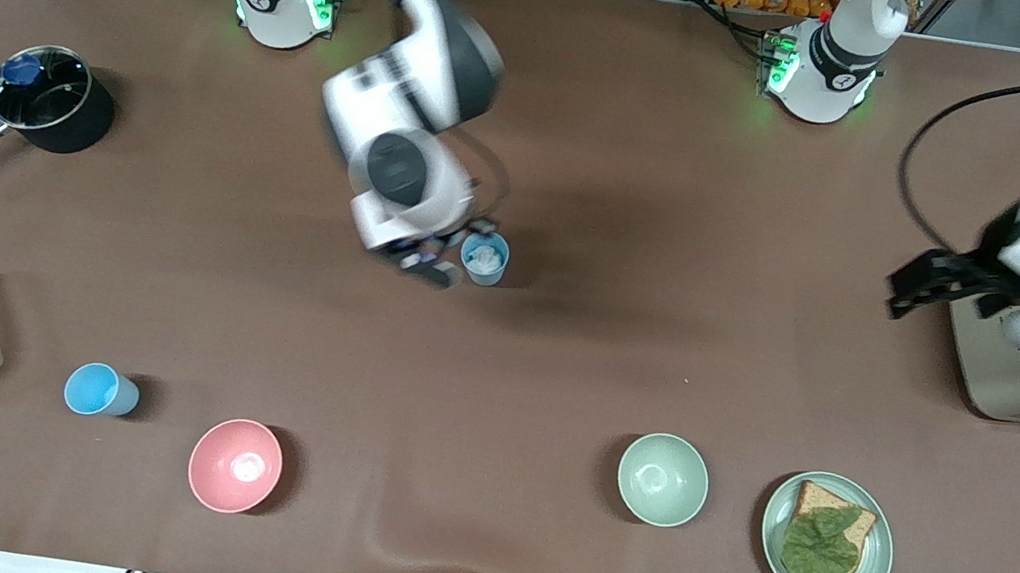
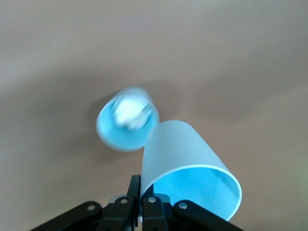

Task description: Stack blue cups with both arms

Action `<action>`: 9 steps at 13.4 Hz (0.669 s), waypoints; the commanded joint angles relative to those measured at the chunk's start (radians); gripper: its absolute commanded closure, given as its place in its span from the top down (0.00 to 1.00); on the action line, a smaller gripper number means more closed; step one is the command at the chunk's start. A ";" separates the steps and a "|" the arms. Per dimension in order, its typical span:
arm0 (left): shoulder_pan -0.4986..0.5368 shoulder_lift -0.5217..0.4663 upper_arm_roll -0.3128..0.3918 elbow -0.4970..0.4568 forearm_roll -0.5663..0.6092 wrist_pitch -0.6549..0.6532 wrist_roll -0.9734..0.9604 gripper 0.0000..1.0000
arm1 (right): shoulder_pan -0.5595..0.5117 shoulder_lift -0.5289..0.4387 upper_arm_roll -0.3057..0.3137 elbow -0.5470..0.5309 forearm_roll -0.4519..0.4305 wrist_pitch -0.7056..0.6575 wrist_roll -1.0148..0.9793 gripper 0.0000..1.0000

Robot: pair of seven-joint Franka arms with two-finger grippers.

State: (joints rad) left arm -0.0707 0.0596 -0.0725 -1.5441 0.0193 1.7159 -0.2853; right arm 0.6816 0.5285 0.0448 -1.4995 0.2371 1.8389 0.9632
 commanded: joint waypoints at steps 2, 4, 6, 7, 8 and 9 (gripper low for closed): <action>0.000 -0.040 0.033 -0.025 -0.021 -0.070 0.069 1.00 | 0.042 0.042 -0.016 0.064 -0.001 0.036 0.022 0.00; 0.012 -0.049 0.033 -0.025 -0.018 -0.105 0.071 1.00 | 0.041 0.074 -0.019 0.102 -0.004 0.037 0.022 0.00; 0.014 -0.047 0.034 -0.025 -0.018 -0.110 0.110 1.00 | 0.041 0.110 -0.020 0.139 -0.005 0.037 0.022 0.00; 0.014 -0.044 0.034 -0.027 -0.019 -0.108 0.117 1.00 | 0.042 0.119 -0.022 0.142 -0.007 0.042 0.023 0.00; 0.014 -0.040 0.034 -0.025 -0.021 -0.102 0.115 1.00 | 0.045 0.120 -0.020 0.142 -0.022 0.045 0.023 0.00; 0.014 -0.034 0.034 -0.027 -0.021 -0.099 0.115 1.00 | 0.047 0.123 -0.020 0.140 -0.038 0.045 0.023 0.00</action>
State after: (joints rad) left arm -0.0649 0.0385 -0.0379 -1.5516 0.0154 1.6153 -0.1980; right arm 0.7227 0.6253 0.0238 -1.3990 0.2285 1.8903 0.9775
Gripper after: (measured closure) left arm 0.000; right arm 0.952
